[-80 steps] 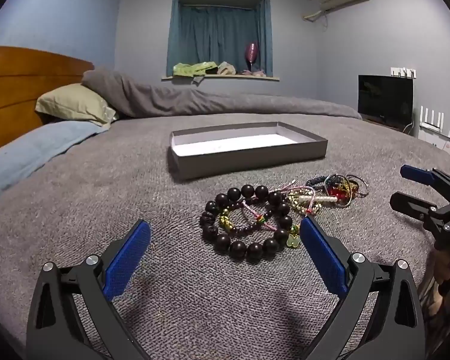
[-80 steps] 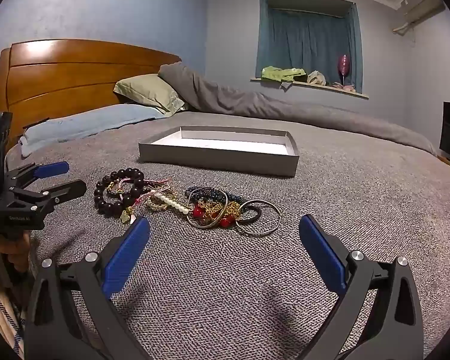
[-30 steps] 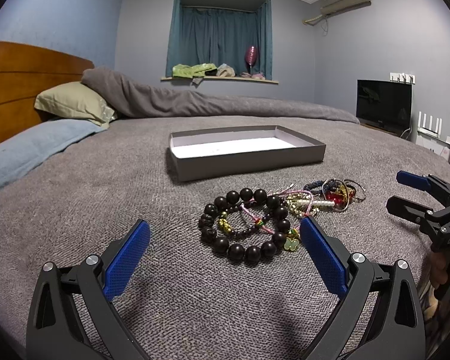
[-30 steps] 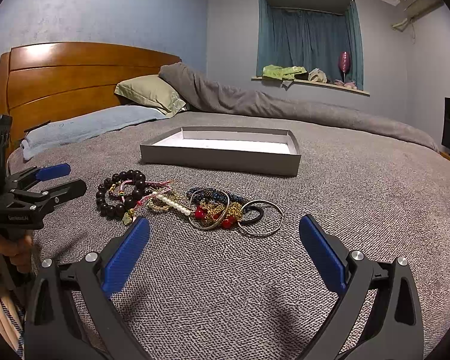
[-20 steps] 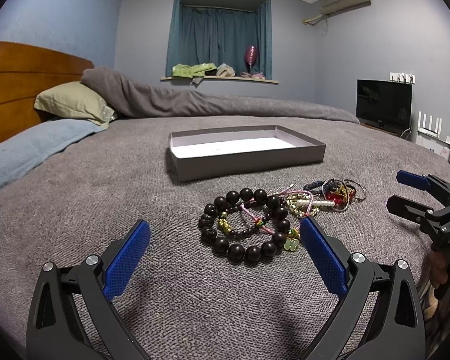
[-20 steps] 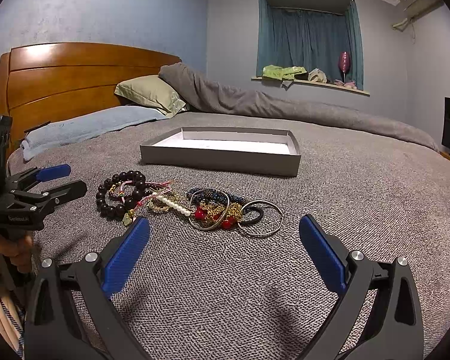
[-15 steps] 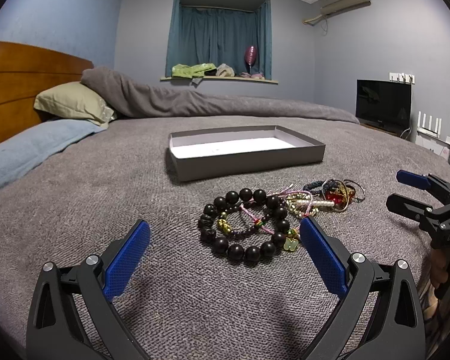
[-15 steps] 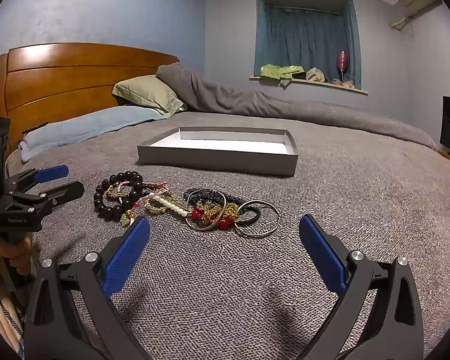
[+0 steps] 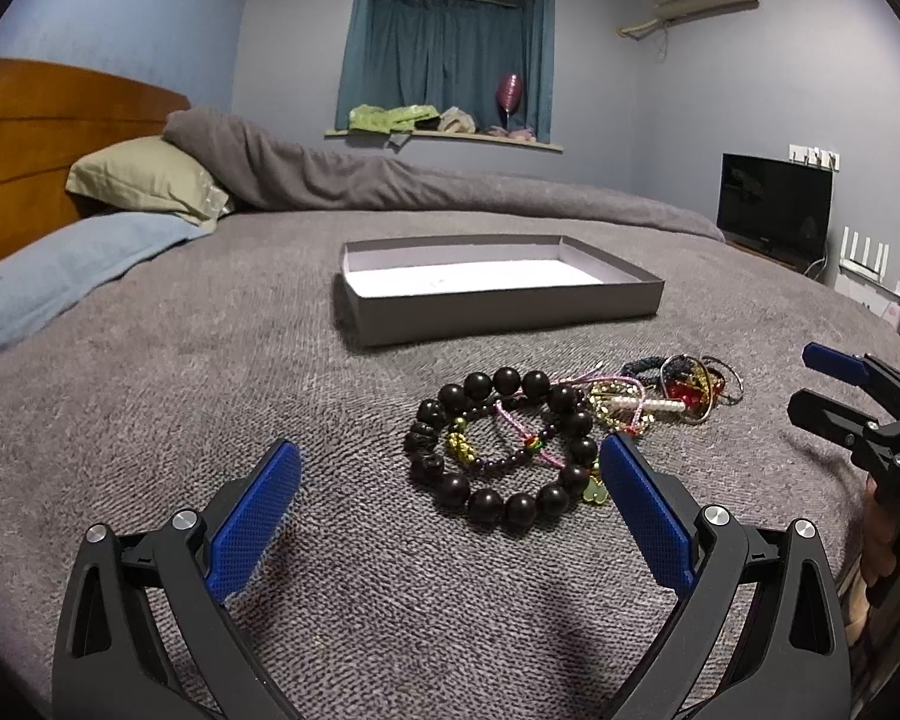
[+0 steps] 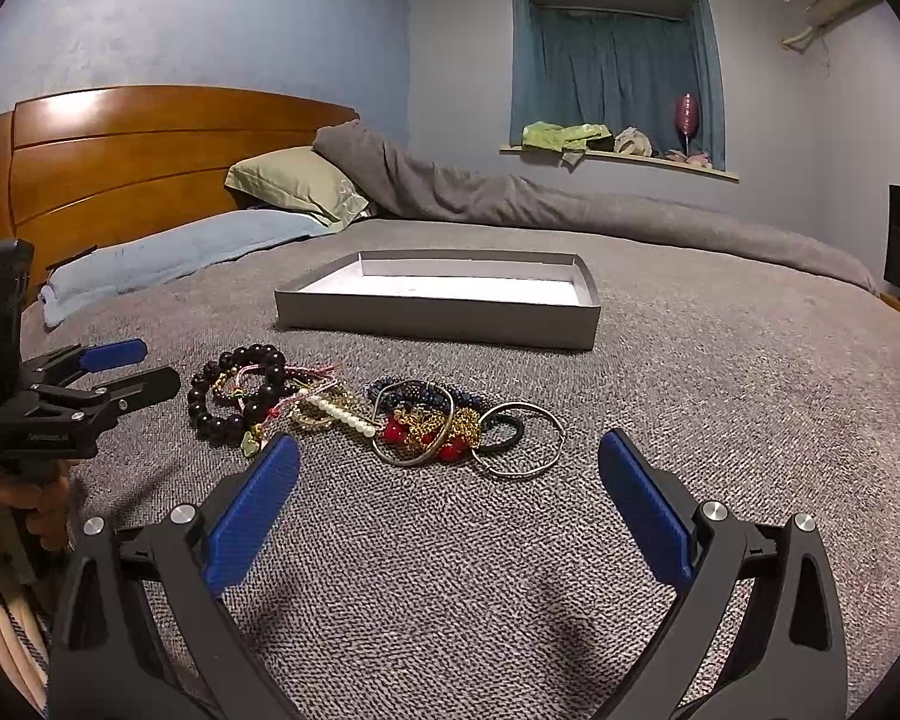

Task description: Organize jewelry

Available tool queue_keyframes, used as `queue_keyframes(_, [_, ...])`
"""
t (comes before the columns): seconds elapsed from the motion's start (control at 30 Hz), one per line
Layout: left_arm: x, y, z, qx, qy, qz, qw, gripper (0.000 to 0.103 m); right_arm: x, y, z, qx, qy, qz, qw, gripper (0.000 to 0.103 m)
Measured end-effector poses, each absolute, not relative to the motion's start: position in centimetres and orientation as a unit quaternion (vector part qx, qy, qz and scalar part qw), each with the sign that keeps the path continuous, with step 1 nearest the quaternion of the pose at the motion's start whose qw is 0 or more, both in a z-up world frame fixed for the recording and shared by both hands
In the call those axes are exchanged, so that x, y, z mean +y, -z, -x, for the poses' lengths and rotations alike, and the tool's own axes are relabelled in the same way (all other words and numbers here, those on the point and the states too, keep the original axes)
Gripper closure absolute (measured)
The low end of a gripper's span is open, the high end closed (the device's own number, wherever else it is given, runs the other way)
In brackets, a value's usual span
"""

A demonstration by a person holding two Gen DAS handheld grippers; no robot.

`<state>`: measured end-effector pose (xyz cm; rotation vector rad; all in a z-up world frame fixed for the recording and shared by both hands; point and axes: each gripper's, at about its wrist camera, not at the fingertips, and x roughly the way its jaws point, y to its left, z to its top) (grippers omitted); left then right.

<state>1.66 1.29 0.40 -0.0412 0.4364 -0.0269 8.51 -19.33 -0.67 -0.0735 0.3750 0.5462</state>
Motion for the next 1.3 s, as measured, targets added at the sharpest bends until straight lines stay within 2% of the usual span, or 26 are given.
queue_keyframes(0.2, [1.0, -0.6, -2.2, 0.222, 0.020, 0.010, 0.975, 0.010, -19.2, 0.3, -9.0, 0.187, -0.271, 0.032, 0.944, 0.005])
queue_keyframes(0.27, [1.1, -0.6, -2.4, 0.227, 0.021, 0.012, 0.974, 0.019, -19.2, 0.2, -9.2, 0.188, -0.272, 0.029, 0.943, 0.005])
queue_keyframes(0.33, [1.5, -0.4, -2.9, 0.239, 0.024, 0.020, 0.971, 0.033, -19.2, 0.2, -9.4, 0.190, -0.273, 0.025, 0.943, 0.005])
queue_keyframes(0.57, [2.8, 0.1, -4.6, 0.268, 0.020, 0.037, 0.963, 0.050, -19.4, 0.0, -10.2, 0.198, -0.268, 0.022, 0.942, 0.005])
queue_keyframes(0.63, [3.1, 0.4, -5.1, 0.278, 0.019, 0.045, 0.959, 0.056, -19.3, 0.0, -10.6, 0.204, -0.265, 0.022, 0.942, 0.007])
queue_keyframes(0.77, [3.6, 0.7, -5.9, 0.298, 0.024, 0.053, 0.953, 0.066, -19.2, 0.1, -11.7, 0.226, -0.262, 0.021, 0.938, 0.022])
queue_keyframes(0.9, [3.7, 0.7, -6.5, 0.311, 0.036, 0.052, 0.948, 0.087, -18.9, -0.2, -12.2, 0.230, -0.263, 0.030, 0.937, 0.024])
queue_keyframes(1.17, [4.4, -0.1, -5.0, 0.288, 0.035, 0.052, 0.956, 0.088, -17.7, 0.4, -13.3, 0.260, -0.256, 0.059, 0.929, 0.024])
queue_keyframes(1.3, [5.9, -0.7, -4.0, 0.273, 0.019, 0.068, 0.959, 0.088, -18.0, 0.6, -13.7, 0.272, -0.241, 0.068, 0.929, 0.029])
